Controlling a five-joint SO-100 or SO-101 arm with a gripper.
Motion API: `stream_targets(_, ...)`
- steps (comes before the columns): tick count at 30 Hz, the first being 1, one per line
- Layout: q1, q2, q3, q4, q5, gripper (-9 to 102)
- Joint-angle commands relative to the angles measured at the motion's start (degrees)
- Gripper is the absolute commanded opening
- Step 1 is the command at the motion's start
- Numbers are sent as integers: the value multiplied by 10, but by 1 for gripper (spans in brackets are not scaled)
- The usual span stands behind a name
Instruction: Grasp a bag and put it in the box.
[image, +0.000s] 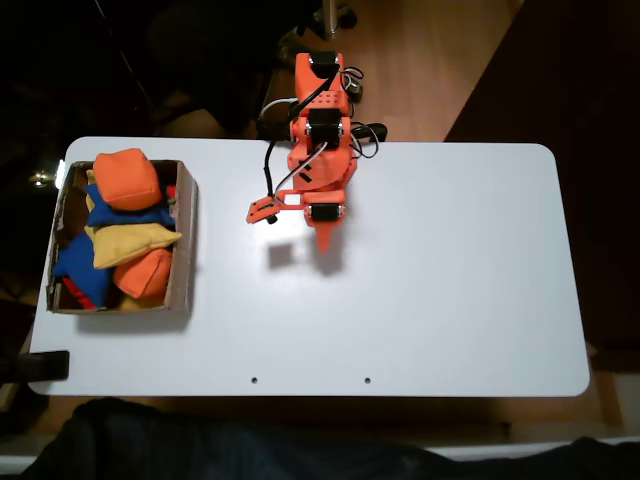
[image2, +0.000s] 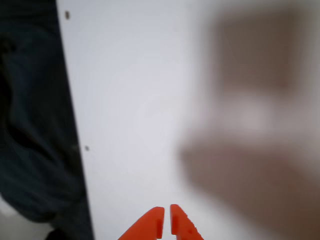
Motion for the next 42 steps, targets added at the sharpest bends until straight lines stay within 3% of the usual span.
stream_targets(1,4,7,-15,18,-5,0)
stream_targets(14,16,7,-26,71,-23,0)
stream_targets(42,21,7,-27,72,-20,0)
